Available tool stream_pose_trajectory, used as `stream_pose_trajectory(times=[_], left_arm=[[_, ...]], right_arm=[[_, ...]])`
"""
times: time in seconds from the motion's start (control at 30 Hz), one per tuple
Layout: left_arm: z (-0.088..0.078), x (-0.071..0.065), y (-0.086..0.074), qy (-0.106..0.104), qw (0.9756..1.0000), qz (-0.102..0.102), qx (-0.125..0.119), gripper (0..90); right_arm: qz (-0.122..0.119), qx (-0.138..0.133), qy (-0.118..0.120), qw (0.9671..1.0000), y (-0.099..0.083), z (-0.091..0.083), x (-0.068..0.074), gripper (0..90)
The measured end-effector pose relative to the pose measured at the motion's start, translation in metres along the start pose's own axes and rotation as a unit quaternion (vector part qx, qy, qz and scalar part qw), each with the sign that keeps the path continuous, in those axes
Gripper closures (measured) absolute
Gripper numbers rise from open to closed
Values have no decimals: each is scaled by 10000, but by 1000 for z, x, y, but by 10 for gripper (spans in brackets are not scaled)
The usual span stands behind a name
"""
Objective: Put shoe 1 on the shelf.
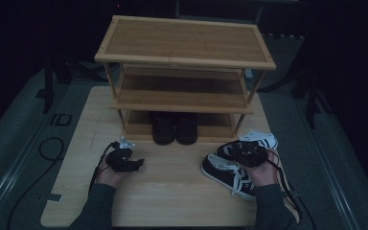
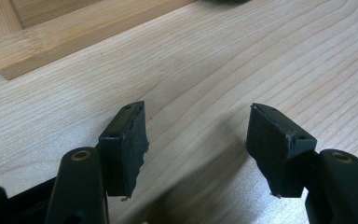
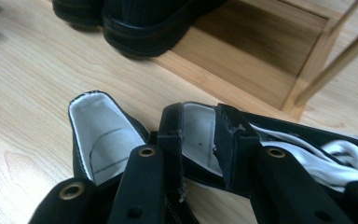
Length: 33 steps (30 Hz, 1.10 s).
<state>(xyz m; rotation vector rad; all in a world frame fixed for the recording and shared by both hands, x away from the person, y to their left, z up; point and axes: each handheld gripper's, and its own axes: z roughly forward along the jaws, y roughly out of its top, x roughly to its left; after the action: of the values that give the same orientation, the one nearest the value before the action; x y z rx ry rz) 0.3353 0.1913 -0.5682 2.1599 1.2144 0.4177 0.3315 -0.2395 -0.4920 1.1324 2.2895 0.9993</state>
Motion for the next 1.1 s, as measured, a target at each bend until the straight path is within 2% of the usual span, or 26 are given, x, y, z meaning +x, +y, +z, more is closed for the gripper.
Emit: stream_pose_trajectory(times=[0.3, 0.57, 0.67, 0.73, 0.83, 1.03, 1.1], left_arm=[[0, 0, 0, -9, 10000, 1, -12, 386], [0, 0, -1, 4, 10000, 13, -13, 386], [0, 0, -1, 4, 10000, 15, -17, 386], [0, 0, -1, -8, 10000, 13, -15, 386], [0, 0, -1, -1, 10000, 19, -18, 386], [0, 0, -1, 0, 10000, 19, -19, 386], [0, 0, -1, -7, 10000, 14, -18, 386]], right_arm=[[-4, 180, -2, 9998, 5, 12, 7, 723], [-4, 219, 77, 9997, 4, 14, 9, 719], [15, 426, -20, 9991, 4, 22, 11, 744], [-2, 494, 26, 9988, 3, 25, 13, 795], [-38, 483, -31, 9988, 3, 26, 15, 828], [-113, 490, -91, 9987, 3, 25, 16, 840], [-230, 520, -206, 9982, 4, 25, 19, 843]])
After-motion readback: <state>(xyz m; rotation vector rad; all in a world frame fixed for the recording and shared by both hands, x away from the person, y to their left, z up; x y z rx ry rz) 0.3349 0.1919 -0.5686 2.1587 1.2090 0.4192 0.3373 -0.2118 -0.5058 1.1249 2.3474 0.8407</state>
